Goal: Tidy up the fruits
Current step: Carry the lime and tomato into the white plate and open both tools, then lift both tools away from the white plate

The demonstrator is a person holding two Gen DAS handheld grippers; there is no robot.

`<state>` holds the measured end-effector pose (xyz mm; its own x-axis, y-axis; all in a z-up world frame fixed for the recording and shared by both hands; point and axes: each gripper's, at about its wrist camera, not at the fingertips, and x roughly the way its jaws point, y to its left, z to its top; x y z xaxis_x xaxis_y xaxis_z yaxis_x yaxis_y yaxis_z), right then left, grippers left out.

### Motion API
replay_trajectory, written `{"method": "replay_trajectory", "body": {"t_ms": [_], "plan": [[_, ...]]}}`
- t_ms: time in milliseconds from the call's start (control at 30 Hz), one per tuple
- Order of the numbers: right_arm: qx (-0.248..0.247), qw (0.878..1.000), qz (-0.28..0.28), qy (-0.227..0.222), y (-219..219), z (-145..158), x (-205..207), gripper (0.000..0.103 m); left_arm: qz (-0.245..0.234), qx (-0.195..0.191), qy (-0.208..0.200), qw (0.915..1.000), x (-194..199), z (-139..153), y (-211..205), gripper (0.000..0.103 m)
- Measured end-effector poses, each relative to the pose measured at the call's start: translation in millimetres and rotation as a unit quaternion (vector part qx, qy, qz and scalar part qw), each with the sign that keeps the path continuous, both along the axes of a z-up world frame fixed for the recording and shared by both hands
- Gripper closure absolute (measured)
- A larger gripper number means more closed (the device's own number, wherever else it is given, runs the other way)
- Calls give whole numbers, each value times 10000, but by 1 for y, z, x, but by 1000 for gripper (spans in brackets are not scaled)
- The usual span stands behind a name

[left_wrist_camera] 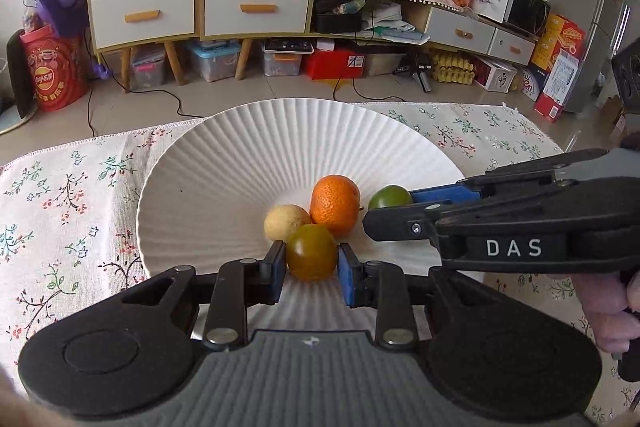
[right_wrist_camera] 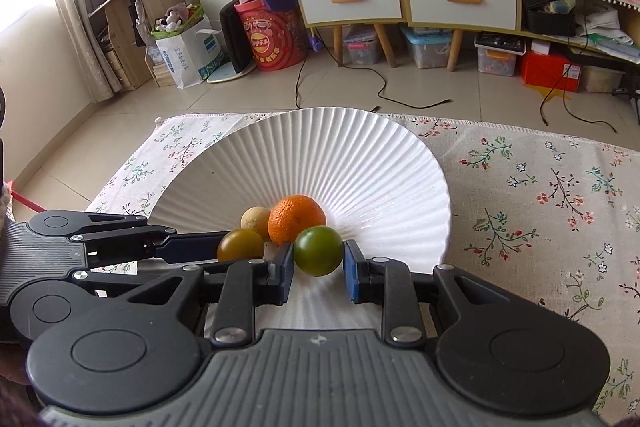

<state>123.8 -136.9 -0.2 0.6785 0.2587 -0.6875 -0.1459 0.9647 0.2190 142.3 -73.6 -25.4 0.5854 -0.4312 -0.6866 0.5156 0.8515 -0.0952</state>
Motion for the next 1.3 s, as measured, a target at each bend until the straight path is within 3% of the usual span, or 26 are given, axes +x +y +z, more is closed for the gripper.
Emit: {"method": "replay_trajectory", "body": {"t_ms": [233,500,733,867,1000,1300], "plan": [[-16,10000,-56,-16,0,4,-4,75,-132,105,13,9999,-6,3,1,75],[-37,9999,-64,-136,1,15,-14,52,-153,167,6,9997,-16,10,8,54],[-81,9996,-136,-251,0,29,-25,41,-130,142,54,9998,-25,19,18,40],[-91,9993,-140,-330,2,36,-36,31,-109,126,-17,9999,-31,28,23,25],[-114,9991,-155,-370,4,42,-45,25,-122,151,-73,9998,-43,36,29,17],[-147,9992,-179,-333,12,46,-73,14,39,213,-59,9997,-68,46,45,7]]}}
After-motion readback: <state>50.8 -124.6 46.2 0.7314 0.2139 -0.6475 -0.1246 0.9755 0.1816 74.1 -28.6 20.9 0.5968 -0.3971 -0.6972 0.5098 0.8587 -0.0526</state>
